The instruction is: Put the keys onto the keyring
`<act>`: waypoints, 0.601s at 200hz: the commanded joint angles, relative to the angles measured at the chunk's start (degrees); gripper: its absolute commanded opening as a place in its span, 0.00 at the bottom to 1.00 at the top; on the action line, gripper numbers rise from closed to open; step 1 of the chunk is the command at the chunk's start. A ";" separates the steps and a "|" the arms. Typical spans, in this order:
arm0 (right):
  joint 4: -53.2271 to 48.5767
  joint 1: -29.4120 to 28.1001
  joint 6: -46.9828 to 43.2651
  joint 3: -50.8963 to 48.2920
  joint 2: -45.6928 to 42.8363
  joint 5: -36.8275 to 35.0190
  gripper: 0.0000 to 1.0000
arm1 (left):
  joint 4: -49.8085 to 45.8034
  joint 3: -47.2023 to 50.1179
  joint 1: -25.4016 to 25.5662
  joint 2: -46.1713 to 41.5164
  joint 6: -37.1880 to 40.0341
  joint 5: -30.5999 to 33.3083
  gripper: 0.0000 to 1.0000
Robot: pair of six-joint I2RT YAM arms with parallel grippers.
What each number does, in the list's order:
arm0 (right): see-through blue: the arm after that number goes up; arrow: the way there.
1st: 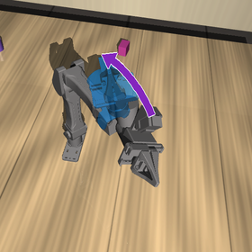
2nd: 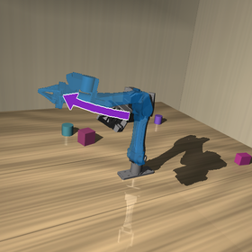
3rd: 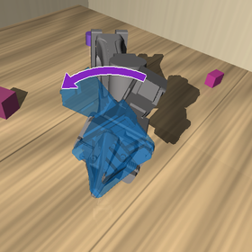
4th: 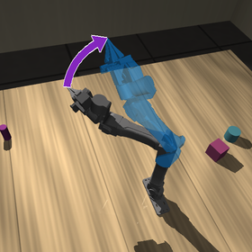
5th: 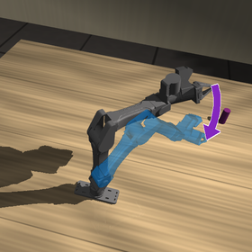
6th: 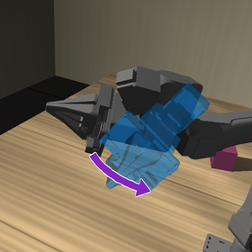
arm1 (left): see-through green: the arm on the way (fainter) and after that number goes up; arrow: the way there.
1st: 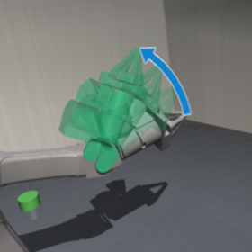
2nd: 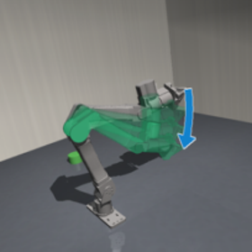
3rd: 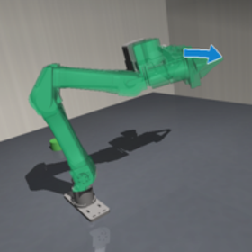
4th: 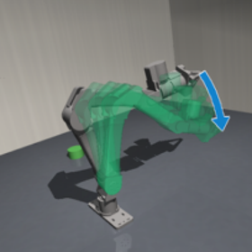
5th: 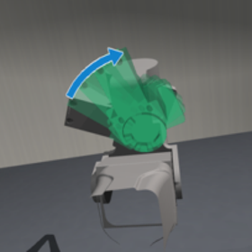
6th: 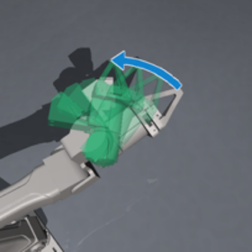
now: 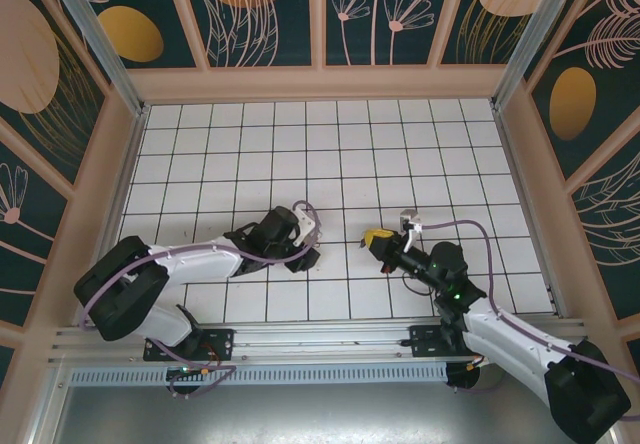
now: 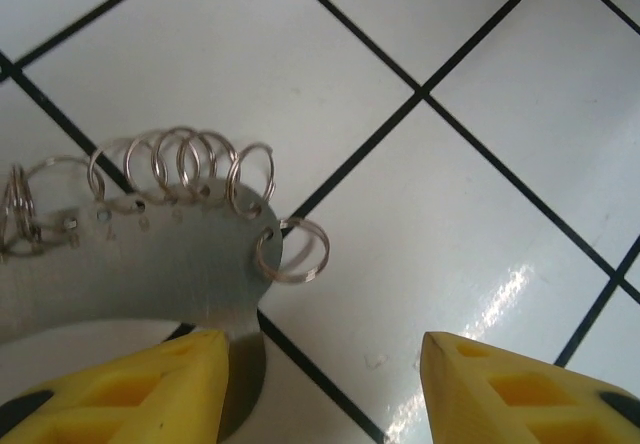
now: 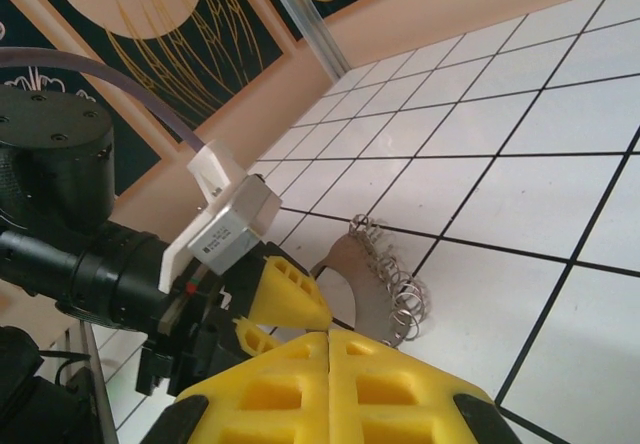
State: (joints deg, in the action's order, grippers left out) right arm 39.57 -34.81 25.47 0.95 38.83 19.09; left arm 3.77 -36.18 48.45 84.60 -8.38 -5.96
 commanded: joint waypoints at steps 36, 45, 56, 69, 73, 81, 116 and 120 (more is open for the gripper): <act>-2.09 1.13 1.02 -1.80 -2.47 -1.54 0.00 | -7.15 -9.45 5.15 7.38 7.81 8.35 0.52; -3.62 1.67 1.42 -1.56 -2.07 -2.09 0.00 | -8.12 -10.22 5.39 8.13 8.25 9.04 0.51; -5.92 2.71 2.30 -1.32 -1.60 -2.64 0.00 | -9.31 -10.94 5.38 8.68 8.38 9.47 0.50; -7.47 3.17 4.22 -1.70 -1.06 -2.55 0.00 | -9.82 -10.97 5.38 8.70 8.31 9.29 0.49; -7.46 3.17 4.83 -1.98 -0.96 -2.34 0.00 | -9.88 -10.93 5.42 8.66 8.19 9.17 0.48; -7.32 3.16 6.13 -2.50 -0.86 -2.21 0.00 | -9.93 -10.84 5.35 8.29 7.95 8.95 0.48; -7.54 3.15 9.39 -4.10 2.05 -3.68 0.00 | -11.25 -11.85 5.42 8.53 8.27 9.02 0.48; -7.08 3.17 9.57 -4.27 2.89 -3.79 0.00 | -11.53 -12.11 5.35 8.77 8.41 9.08 0.48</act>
State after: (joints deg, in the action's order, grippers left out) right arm 32.32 -31.97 31.73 0.58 39.16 17.39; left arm -4.86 -46.09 53.69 92.75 -1.50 2.09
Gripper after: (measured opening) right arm 0.046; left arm 0.483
